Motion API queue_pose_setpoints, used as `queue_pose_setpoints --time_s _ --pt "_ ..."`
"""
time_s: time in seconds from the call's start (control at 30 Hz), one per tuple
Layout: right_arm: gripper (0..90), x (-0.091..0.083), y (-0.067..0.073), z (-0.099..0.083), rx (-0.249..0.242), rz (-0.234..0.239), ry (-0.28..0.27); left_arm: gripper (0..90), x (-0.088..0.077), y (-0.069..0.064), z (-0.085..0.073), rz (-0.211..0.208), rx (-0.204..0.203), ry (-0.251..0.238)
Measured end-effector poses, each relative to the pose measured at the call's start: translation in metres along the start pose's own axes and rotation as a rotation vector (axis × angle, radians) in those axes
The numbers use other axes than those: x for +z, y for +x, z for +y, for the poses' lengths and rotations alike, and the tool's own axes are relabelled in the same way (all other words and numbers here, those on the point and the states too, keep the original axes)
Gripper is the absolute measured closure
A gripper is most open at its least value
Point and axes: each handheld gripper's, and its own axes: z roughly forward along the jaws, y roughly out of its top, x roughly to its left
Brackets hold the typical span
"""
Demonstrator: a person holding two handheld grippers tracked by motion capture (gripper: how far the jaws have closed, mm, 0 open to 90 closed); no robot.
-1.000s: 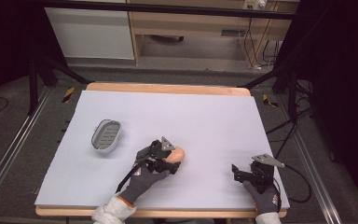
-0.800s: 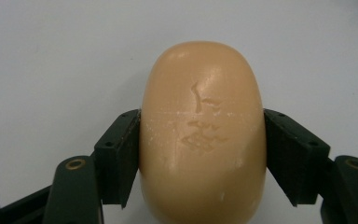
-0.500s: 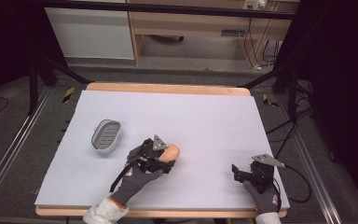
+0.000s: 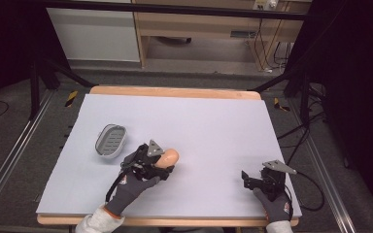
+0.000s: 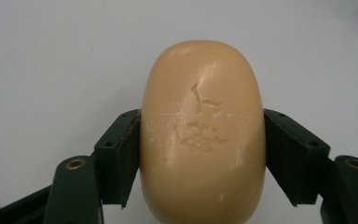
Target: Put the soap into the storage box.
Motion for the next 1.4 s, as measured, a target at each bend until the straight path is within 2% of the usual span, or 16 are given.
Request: queue_pose_setpoints --time_s 0.27,0.47,0.53,0.77,0.9,0.97,1.03,1.4 --pt "6.1 0.000 0.000 0.000 -0.001 0.001 0.000 31.3 -0.015 0.013 -0.007 0.020 -0.031 -0.025" --pt "6.1 0.000 0.000 0.000 -0.005 0.001 -0.001 31.3 -0.021 0.021 -0.013 0.039 -0.043 -0.025" --pt "6.1 0.000 0.000 0.000 -0.001 0.002 -0.002 31.3 -0.024 0.026 -0.015 0.045 -0.059 -0.029" --pt "6.1 0.000 0.000 0.000 0.000 0.004 -0.002 31.3 -0.029 0.034 -0.016 0.056 -0.070 -0.038" --pt "6.1 0.000 0.001 0.000 -0.002 0.005 -0.002 31.3 -0.032 0.040 -0.018 0.072 -0.092 -0.052" --pt "6.1 0.000 0.001 0.000 -0.002 0.005 -0.002 31.3 -0.034 0.042 -0.018 0.074 -0.089 -0.048" --pt "6.1 0.000 0.001 0.000 -0.002 0.005 -0.002 31.3 -0.036 0.047 -0.019 0.086 -0.107 -0.060" --pt "6.1 0.000 0.001 0.000 -0.002 0.004 -0.001 31.3 -0.046 0.061 -0.020 0.115 -0.138 -0.081"
